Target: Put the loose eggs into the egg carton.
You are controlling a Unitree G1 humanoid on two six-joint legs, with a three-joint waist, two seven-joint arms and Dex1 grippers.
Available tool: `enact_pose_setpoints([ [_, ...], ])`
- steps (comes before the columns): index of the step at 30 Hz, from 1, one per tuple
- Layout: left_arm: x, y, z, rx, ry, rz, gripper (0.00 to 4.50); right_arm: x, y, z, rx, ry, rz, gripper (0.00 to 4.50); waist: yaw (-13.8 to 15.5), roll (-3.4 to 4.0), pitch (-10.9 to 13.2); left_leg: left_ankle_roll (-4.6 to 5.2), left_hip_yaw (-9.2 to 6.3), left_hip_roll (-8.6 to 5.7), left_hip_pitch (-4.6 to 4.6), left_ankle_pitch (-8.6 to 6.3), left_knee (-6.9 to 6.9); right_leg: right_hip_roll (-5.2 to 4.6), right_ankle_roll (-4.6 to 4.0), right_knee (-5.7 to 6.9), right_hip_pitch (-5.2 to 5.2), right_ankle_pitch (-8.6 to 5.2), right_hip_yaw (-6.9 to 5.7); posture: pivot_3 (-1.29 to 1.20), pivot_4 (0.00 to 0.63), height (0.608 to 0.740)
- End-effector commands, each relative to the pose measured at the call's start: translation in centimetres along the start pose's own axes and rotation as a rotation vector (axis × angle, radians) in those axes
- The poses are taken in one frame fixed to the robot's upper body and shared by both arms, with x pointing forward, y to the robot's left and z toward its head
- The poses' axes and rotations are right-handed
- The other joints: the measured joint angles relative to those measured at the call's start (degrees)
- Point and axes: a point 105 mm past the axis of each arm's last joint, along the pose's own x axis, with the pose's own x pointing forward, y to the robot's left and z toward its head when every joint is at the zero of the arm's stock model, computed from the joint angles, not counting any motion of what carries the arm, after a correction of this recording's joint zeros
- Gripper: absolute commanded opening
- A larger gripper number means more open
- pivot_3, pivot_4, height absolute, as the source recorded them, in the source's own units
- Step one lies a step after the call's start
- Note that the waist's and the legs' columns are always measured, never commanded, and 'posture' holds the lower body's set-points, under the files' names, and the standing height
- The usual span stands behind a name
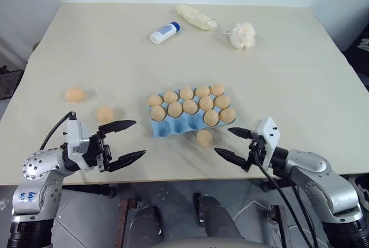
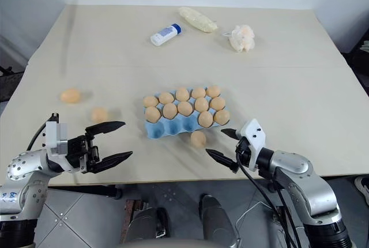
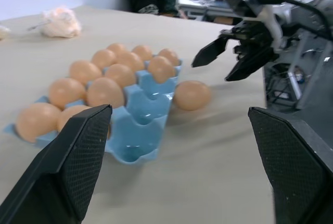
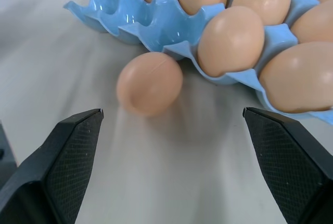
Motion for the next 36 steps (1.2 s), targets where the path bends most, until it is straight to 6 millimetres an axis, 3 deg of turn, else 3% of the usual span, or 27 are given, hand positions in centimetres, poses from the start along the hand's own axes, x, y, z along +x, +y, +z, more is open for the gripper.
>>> enact_pose_setpoints([
  [1, -0.5, 0.4, 0.8, 0.015, -0.047, -0.013, 4.46, -0.4, 0.6, 1.6, -0.017, -0.051, 0.000, 4.50, -0.03, 0.00, 0.00, 0.00, 0.00, 0.00, 0.00, 0.00, 0.01, 0.00, 0.00, 0.00, 0.00, 0.00, 0.00, 0.00, 0.150, 0.740],
  [5, -0.5, 1.2, 0.6, 0.021, -0.046, -0.023, 4.46, -0.4, -0.1, 1.5, 0.013, -0.052, -0.036, 4.50, 0.02, -0.01, -0.01, 0.01, -0.01, 0.00, 0.00, 0.00, 0.03, 0.01, 0.00, 0.01, 0.00, 0.00, -0.01, 0.00, 0.150, 0.740],
  [12, -0.2, 1.8, 0.9, 0.023, -0.058, -0.062, 4.46, 0.5, 0.9, 2.0, -0.023, -0.046, -0.024, 4.50, -0.02, -0.02, -0.01, 0.18, 0.00, 0.01, -0.02, 0.10, -0.01, 0.03, 0.00, -0.02, 0.00, 0.00, -0.02, 0.00, 0.150, 0.740],
  [21, 0.3, 2.0, 0.7, 0.024, -0.065, -0.066, 4.46, 1.4, 2.0, 1.5, -0.016, 0.026, 0.026, 4.50, 0.04, -0.02, -0.01, 0.17, -0.01, 0.04, -0.02, 0.10, -0.01, 0.05, 0.00, -0.02, -0.01, 0.00, -0.02, 0.00, 0.150, 0.740],
  [36, 0.2, 1.9, 0.6, 0.039, -0.070, -0.033, 4.46, 3.4, 2.1, 0.8, 0.001, 0.124, 0.058, 4.50, 0.02, -0.03, -0.02, 0.17, -0.01, 0.04, -0.05, 0.09, -0.02, 0.04, -0.01, -0.05, -0.03, -0.01, -0.02, 0.00, 0.150, 0.740],
])
